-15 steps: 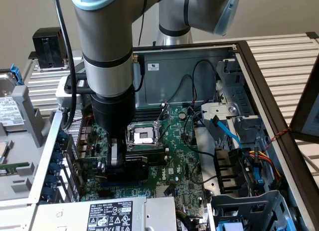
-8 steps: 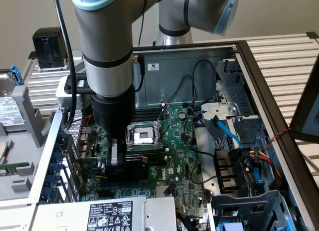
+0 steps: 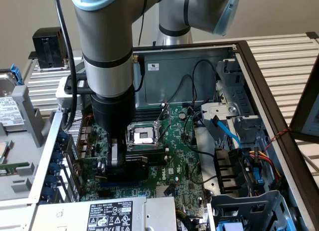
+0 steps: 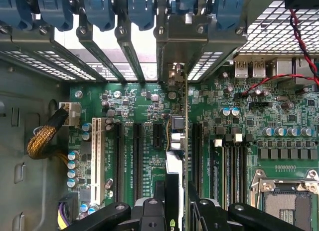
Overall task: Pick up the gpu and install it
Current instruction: 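Insert the gpu into the slot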
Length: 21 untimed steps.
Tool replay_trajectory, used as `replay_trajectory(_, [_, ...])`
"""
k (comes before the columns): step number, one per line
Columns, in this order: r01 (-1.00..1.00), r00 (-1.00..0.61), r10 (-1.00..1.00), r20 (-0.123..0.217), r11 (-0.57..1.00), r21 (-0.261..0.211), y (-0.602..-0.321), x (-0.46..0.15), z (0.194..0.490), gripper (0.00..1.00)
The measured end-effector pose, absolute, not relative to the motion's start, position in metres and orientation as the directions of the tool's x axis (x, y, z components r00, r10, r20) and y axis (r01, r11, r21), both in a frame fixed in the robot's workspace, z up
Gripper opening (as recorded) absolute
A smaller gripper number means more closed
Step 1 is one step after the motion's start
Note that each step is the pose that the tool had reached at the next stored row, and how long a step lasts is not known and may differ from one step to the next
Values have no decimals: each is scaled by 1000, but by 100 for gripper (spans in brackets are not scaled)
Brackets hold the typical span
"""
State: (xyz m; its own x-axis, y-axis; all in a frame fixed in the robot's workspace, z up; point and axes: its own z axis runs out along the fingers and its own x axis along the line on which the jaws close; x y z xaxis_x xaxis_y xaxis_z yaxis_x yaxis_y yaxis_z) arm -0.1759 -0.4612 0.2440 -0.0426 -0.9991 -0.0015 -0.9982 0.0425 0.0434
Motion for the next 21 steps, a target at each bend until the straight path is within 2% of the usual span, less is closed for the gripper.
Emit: replay_trajectory(21, [-998,-39,-999,-1,39,43,-461,-177,242,27])
